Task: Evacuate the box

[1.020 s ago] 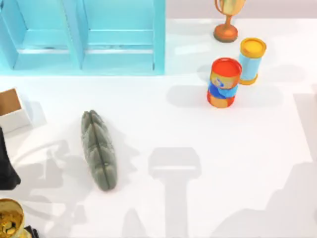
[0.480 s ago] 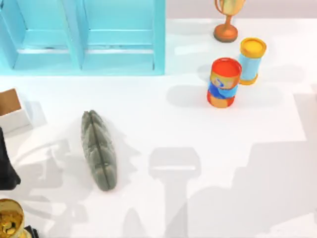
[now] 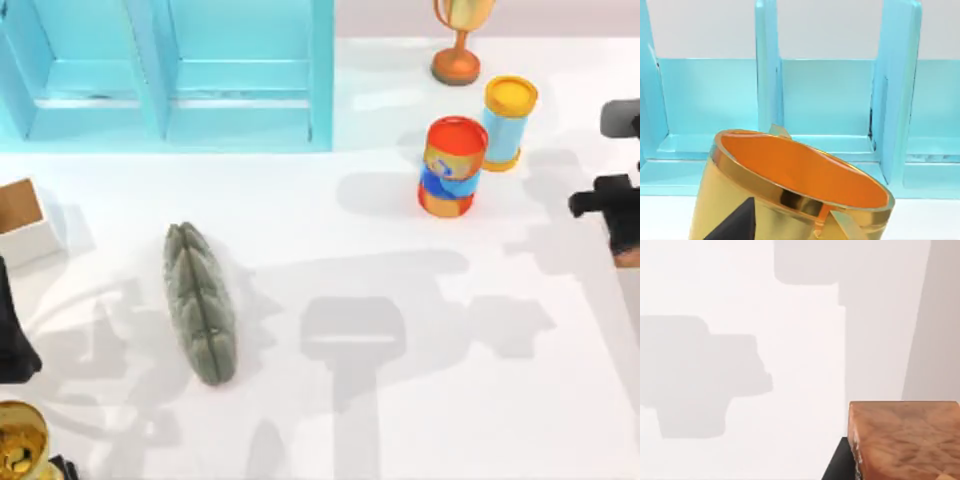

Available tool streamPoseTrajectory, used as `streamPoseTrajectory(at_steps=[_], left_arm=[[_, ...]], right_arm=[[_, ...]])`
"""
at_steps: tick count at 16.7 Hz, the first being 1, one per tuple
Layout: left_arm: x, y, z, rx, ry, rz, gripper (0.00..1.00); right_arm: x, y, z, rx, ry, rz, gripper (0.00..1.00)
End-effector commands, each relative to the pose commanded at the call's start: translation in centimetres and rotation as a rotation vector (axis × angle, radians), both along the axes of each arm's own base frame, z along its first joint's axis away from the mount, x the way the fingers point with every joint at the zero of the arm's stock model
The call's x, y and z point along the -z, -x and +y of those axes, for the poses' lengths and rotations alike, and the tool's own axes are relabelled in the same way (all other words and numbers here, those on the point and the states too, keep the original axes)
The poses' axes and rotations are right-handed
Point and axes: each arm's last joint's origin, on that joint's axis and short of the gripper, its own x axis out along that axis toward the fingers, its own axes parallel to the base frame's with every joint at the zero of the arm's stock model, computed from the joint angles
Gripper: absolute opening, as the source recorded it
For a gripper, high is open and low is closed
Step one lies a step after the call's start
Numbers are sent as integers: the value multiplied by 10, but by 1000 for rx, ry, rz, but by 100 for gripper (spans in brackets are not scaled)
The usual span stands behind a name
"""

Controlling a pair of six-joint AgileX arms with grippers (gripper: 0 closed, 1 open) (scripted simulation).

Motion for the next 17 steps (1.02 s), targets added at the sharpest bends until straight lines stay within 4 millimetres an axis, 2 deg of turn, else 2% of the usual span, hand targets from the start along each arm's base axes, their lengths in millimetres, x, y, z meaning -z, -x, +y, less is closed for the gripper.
streamPoseTrajectory(at_steps=[2,5,8,13,17], left_arm=[[0,0,0,0,0,0,100],[0,0,0,0,0,0,100],[0,0,0,0,0,0,100],[0,0,0,0,0,0,100],[0,0,0,0,0,0,100]], right_arm=[[14,12,24,20,-6,38,0],[30,30,39,81,4,100,0],[36,39,43,116,15,128,0],[37,38,42,121,14,130,0],[58,37,43,118,14,129,0]])
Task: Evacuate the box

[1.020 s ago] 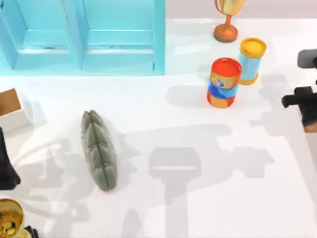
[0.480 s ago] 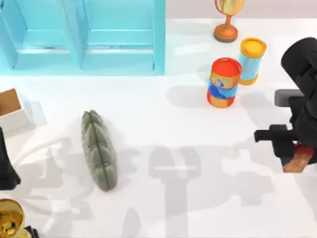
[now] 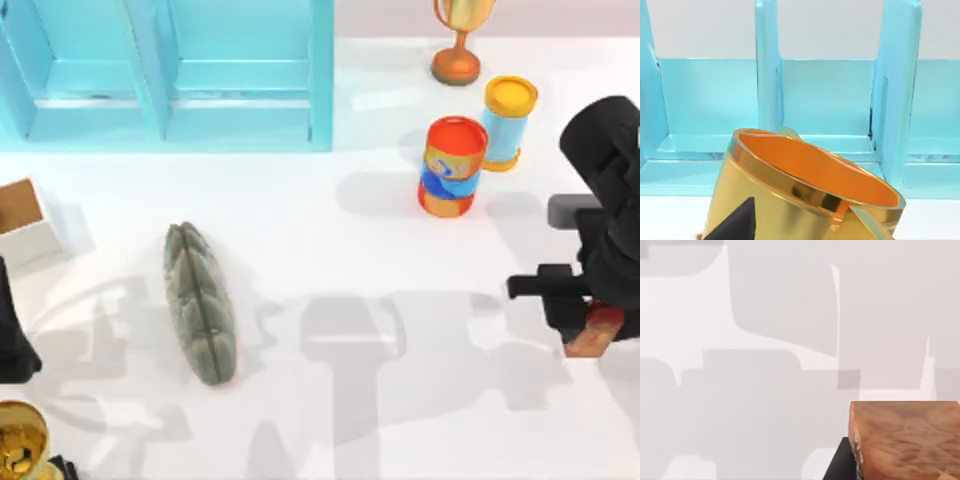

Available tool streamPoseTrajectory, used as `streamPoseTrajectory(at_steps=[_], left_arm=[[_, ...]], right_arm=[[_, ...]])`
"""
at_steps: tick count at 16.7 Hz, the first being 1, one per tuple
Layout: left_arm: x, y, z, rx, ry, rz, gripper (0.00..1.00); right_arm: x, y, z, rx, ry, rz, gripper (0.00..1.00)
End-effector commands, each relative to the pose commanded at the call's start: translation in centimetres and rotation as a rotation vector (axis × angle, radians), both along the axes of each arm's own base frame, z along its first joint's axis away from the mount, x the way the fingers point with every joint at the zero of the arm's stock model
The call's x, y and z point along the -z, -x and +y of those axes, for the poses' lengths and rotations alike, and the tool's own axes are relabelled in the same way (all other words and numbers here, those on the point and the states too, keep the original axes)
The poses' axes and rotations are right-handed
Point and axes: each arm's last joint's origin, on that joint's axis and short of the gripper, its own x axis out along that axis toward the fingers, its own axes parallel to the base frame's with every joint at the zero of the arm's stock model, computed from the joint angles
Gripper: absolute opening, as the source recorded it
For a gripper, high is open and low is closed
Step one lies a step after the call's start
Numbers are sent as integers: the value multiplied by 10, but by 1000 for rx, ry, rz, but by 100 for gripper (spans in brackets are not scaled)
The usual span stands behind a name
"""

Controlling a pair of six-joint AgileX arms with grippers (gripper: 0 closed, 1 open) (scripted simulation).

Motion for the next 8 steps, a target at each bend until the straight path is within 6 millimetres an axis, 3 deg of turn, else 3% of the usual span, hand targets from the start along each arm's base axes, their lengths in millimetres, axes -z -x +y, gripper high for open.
streamPoseTrajectory(at_steps=[4,8], left_arm=[[0,0,0,0,0,0,100],[0,0,0,0,0,0,100]], right_arm=[[22,1,0,-2,1,-1,0],[23,1,0,-2,1,-1,0]])
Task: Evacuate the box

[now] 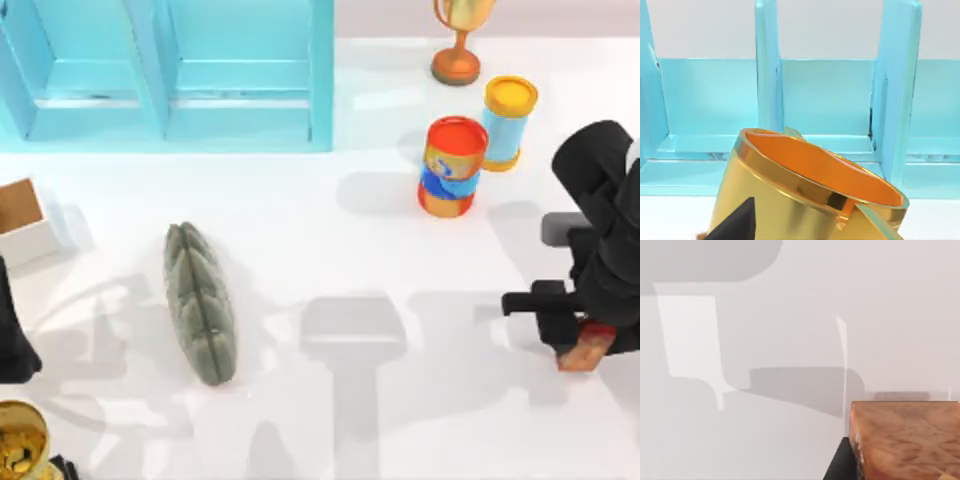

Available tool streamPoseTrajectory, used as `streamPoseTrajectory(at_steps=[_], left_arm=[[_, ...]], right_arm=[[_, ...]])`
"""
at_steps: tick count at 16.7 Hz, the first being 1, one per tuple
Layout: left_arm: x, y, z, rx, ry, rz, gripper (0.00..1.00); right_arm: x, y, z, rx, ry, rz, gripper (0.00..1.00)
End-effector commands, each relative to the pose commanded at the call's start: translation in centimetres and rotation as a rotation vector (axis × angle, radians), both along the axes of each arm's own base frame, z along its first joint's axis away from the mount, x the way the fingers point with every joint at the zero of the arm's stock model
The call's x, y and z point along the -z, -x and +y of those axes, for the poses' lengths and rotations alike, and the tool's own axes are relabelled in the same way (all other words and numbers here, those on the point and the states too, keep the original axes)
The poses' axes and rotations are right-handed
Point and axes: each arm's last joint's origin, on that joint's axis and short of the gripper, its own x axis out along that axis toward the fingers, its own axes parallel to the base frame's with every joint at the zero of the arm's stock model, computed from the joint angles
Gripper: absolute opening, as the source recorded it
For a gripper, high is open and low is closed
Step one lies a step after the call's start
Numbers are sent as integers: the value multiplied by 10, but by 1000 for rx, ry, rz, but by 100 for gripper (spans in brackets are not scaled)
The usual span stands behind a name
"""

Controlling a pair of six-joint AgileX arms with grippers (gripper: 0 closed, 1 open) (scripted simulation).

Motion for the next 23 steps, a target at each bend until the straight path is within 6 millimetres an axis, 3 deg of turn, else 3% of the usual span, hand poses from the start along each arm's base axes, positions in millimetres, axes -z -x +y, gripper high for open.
streamPoseTrajectory(at_steps=[13,23], left_arm=[[0,0,0,0,0,0,100],[0,0,0,0,0,0,100]], right_arm=[[0,0,0,0,0,0,98],[-1,0,0,1,0,-1,100]])
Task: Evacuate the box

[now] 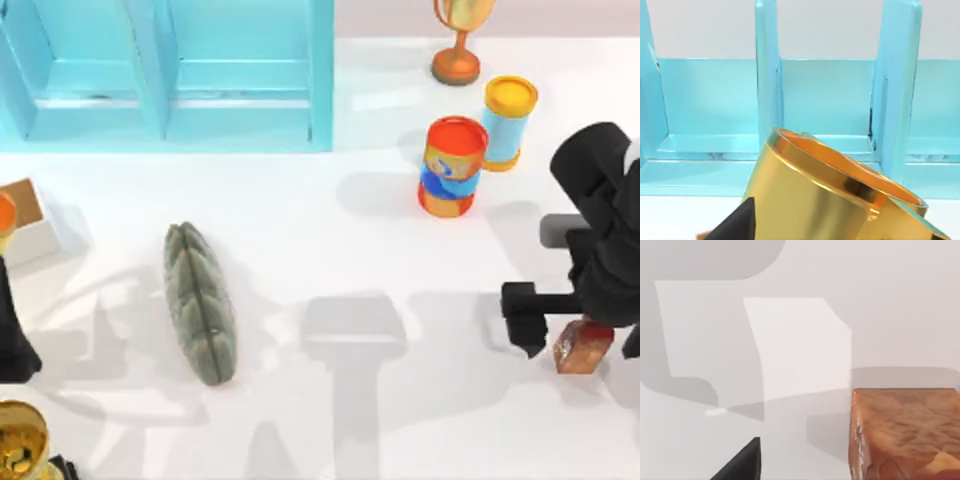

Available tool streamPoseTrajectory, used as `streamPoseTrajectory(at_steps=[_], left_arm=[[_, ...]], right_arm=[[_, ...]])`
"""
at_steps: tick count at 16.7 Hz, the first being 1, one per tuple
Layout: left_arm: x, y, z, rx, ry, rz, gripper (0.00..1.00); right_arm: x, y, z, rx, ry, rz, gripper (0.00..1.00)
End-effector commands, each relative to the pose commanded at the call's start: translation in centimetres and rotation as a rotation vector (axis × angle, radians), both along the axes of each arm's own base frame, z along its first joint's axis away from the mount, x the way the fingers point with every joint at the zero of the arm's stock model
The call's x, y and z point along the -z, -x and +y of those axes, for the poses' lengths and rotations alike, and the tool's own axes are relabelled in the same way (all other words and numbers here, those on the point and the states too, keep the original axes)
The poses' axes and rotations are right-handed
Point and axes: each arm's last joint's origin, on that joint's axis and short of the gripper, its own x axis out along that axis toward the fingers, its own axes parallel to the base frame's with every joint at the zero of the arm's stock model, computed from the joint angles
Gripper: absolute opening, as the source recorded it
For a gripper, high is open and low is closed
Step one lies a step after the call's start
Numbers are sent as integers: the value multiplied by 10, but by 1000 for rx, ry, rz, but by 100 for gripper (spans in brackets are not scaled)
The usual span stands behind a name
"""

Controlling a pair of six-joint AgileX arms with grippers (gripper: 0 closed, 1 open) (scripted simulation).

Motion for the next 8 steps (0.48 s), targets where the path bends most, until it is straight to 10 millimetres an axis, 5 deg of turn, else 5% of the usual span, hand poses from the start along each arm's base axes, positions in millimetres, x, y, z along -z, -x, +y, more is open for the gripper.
streamPoseTrajectory(at_steps=[8], left_arm=[[0,0,0,0,0,0,100]], right_arm=[[-56,-2,1,0,2,7,100]])
